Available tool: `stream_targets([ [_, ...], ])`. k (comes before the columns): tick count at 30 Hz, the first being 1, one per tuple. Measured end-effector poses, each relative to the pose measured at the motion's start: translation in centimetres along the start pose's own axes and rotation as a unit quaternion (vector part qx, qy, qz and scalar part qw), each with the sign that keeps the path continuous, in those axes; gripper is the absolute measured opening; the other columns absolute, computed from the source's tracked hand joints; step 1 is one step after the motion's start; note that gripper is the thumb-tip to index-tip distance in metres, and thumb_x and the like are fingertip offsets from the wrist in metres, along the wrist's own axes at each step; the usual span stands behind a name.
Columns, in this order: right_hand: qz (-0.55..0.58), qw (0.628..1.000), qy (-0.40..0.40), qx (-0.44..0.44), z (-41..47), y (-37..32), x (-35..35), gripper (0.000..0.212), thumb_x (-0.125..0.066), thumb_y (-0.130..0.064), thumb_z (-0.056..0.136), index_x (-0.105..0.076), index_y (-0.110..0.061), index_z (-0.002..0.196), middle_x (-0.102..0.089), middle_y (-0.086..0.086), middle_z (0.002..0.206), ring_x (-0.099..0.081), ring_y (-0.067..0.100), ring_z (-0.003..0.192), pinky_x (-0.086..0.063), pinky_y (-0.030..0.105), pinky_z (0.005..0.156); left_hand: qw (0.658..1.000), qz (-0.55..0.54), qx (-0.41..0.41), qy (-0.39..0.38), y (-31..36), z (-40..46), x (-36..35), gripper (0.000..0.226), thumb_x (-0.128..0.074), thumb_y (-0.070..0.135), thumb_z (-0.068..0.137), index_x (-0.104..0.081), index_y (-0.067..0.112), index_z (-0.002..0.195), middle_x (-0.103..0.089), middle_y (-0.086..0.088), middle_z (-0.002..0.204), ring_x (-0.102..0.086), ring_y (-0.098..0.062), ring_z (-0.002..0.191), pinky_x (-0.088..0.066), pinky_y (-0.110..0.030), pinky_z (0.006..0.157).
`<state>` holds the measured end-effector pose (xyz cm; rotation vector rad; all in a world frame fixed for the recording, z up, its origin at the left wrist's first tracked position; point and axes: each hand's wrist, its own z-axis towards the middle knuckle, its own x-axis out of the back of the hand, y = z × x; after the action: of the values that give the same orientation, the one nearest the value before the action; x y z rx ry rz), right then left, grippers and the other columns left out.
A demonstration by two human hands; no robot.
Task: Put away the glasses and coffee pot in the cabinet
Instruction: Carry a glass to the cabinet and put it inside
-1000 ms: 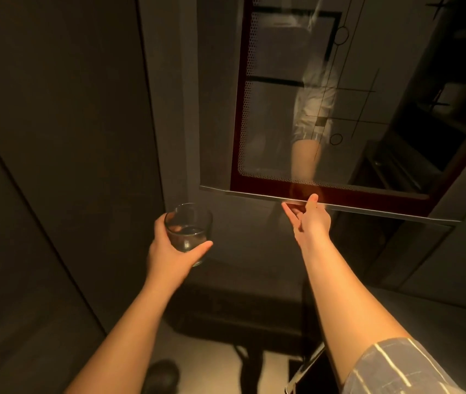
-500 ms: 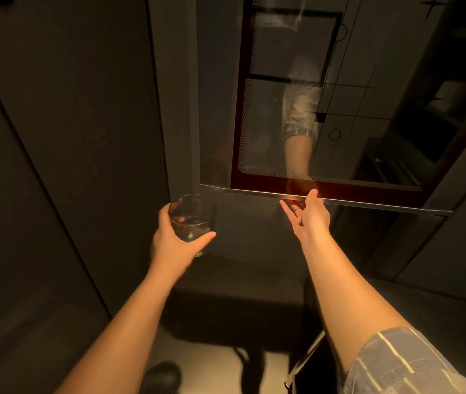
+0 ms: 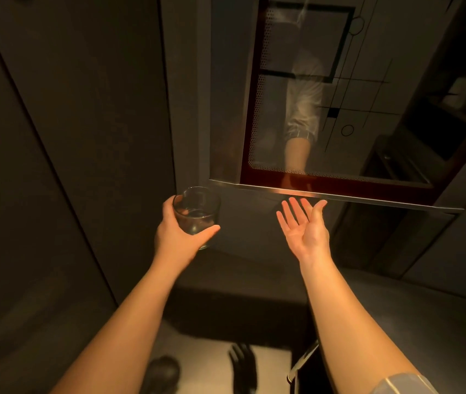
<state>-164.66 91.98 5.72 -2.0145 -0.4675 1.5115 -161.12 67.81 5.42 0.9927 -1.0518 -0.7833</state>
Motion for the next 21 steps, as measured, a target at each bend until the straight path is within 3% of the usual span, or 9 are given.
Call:
stream_targets([
  [7, -0.097, 0.992, -0.074, -0.005, -2.7, 3.2, -2.4, 0.049, -0.044, -0.051, 0.092, -0.052, -0.018, 0.128, -0.061, 0.005, 0.127, -0.06, 0.022, 0.116, -0.045, 0.043, 0.103, 1.0, -0.004, 0.001, 0.011, -0.8, -0.1, 2.3, 0.103, -0.09, 0.04, 0.059, -0.029, 0.032, 0.142, -0.05, 0.001, 0.136, -0.049, -0.021, 0.124, -0.042, -0.032, 0.099],
  [10, -0.189, 0.974, -0.122, 0.012, -3.7, 5.0, -5.0, 0.054, -0.055, -0.047, 0.084, -0.052, -0.017, 0.128, -0.062, 0.004, 0.125, -0.061, 0.02, 0.114, -0.045, 0.043, 0.103, 1.0, -0.009, -0.01, 0.017, -1.0, 0.2, 4.0, 0.103, -0.091, 0.039, 0.056, -0.033, 0.03, 0.141, -0.054, 0.001, 0.131, -0.052, -0.018, 0.12, -0.044, -0.032, 0.101],
  [13, -0.314, 0.926, -0.203, 0.045, -4.5, 7.4, -7.8, 0.058, -0.064, -0.044, 0.074, -0.053, -0.021, 0.127, -0.061, 0.003, 0.126, -0.059, 0.017, 0.117, -0.045, 0.044, 0.104, 1.0, -0.011, -0.013, 0.015, -1.4, 0.9, 5.9, 0.104, -0.091, 0.038, 0.056, -0.032, 0.031, 0.141, -0.052, 0.0, 0.134, -0.051, -0.018, 0.123, -0.042, -0.03, 0.101],
  [17, -0.45, 0.835, -0.304, 0.092, -4.9, 10.9, -10.9, 0.053, -0.067, -0.037, 0.082, -0.047, -0.034, 0.132, -0.055, -0.007, 0.133, -0.053, 0.007, 0.122, -0.043, 0.034, 0.105, 1.0, -0.007, -0.009, 0.023, -2.1, 2.4, 8.4, 0.106, -0.091, 0.041, 0.055, -0.03, 0.034, 0.142, -0.05, 0.001, 0.136, -0.05, -0.018, 0.124, -0.045, -0.036, 0.103],
  [21, -0.47, 0.803, -0.356, 0.081, -4.5, 14.4, -13.6, 0.069, -0.076, -0.034, 0.076, -0.043, -0.032, 0.137, -0.053, -0.013, 0.132, -0.051, 0.002, 0.121, -0.043, 0.023, 0.101, 1.0, 0.001, -0.014, 0.015, -3.3, 4.7, 10.9, 0.103, -0.087, 0.044, 0.052, -0.033, 0.036, 0.139, -0.054, 0.004, 0.131, -0.053, -0.017, 0.119, -0.049, -0.042, 0.099],
])
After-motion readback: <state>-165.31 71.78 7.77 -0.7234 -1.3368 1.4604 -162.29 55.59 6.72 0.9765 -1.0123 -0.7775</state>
